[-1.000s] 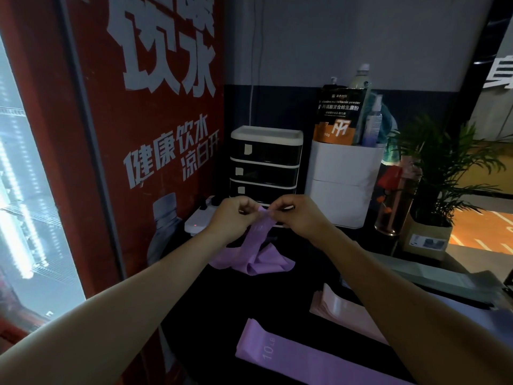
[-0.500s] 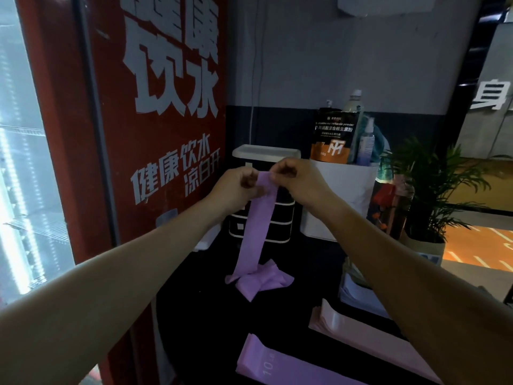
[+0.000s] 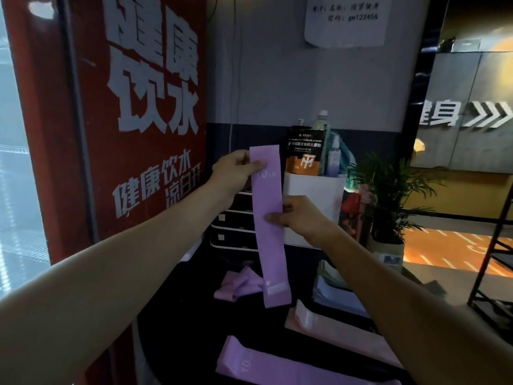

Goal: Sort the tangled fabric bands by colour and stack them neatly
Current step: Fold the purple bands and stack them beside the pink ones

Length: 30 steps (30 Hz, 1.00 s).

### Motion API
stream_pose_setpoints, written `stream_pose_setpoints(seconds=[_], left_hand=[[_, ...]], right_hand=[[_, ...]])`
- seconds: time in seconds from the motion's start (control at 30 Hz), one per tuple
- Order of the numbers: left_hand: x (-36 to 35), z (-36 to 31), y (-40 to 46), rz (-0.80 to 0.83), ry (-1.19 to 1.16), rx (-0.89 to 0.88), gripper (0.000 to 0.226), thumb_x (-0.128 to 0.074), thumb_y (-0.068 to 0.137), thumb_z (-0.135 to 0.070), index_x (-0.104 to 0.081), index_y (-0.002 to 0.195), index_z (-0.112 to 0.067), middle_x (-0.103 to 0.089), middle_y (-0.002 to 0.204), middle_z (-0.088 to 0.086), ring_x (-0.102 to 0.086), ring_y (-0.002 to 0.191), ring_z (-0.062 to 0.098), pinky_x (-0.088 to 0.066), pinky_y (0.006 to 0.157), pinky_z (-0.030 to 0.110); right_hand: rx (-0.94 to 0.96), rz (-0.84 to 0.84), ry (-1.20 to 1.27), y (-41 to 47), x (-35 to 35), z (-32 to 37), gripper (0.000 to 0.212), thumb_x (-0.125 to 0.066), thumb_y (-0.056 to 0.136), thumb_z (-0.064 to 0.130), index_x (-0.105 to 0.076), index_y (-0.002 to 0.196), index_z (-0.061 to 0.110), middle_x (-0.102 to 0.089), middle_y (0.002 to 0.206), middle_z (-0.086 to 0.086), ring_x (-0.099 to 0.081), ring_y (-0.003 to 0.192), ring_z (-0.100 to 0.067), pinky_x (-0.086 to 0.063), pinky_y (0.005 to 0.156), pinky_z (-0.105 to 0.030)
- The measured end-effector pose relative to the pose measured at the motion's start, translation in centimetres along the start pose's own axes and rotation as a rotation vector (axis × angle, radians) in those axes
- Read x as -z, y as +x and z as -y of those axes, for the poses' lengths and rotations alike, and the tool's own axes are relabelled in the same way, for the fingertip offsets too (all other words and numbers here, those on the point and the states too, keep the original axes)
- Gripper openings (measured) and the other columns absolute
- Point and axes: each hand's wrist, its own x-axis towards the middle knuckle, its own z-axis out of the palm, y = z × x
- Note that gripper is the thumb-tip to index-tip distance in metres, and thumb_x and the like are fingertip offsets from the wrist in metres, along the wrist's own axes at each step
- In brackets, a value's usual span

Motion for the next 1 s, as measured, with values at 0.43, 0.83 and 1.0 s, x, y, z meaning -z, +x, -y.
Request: stream_pose_setpoints(seconds=[0.43, 0.83, 1.0], left_hand=[[-1.9, 3.3, -3.3, -0.132, -0.388, 0.200, 0.019, -0.050, 0.095, -0.007, -0.054, 0.114, -0.013, -0.062, 0.095, 0.000, -0.060, 0.080, 0.011, -0.054, 0.061, 0.024], [-0.7, 10.9, -9.3, -0.349, -0.236, 0.403, 0.027, -0.051, 0.093, -0.004, -0.050, 0.120, -0.008, -0.057, 0.099, 0.006, -0.055, 0.079, 0.013, -0.048, 0.064, 0.025], [-0.5, 13.1, -12.3, -0.357, -0.190, 0.458, 0.016, -0.048, 0.094, -0.003, -0.049, 0.108, -0.011, -0.056, 0.090, 0.006, -0.054, 0.072, 0.012, -0.051, 0.058, 0.025]], right_hand=[[-0.179, 0.183, -0.358, -8.8, 4.0, -3.7, 0.022, -0.067, 0.077, -0.009, -0.055, 0.066, 0.005, -0.044, 0.060, 0.001, -0.039, 0.053, -0.005, -0.033, 0.054, -0.020], [-0.433, 0.023, -0.506, -16.2, 5.7, -9.2, 0.012, -0.053, 0.090, 0.009, -0.059, 0.080, 0.006, -0.047, 0.068, 0.000, -0.042, 0.061, -0.010, -0.034, 0.056, -0.017], [-0.501, -0.149, -0.278, -18.3, 5.4, -10.8, 0.013, -0.052, 0.091, 0.004, -0.061, 0.090, -0.006, -0.045, 0.071, -0.010, -0.044, 0.068, -0.021, -0.040, 0.059, -0.028]])
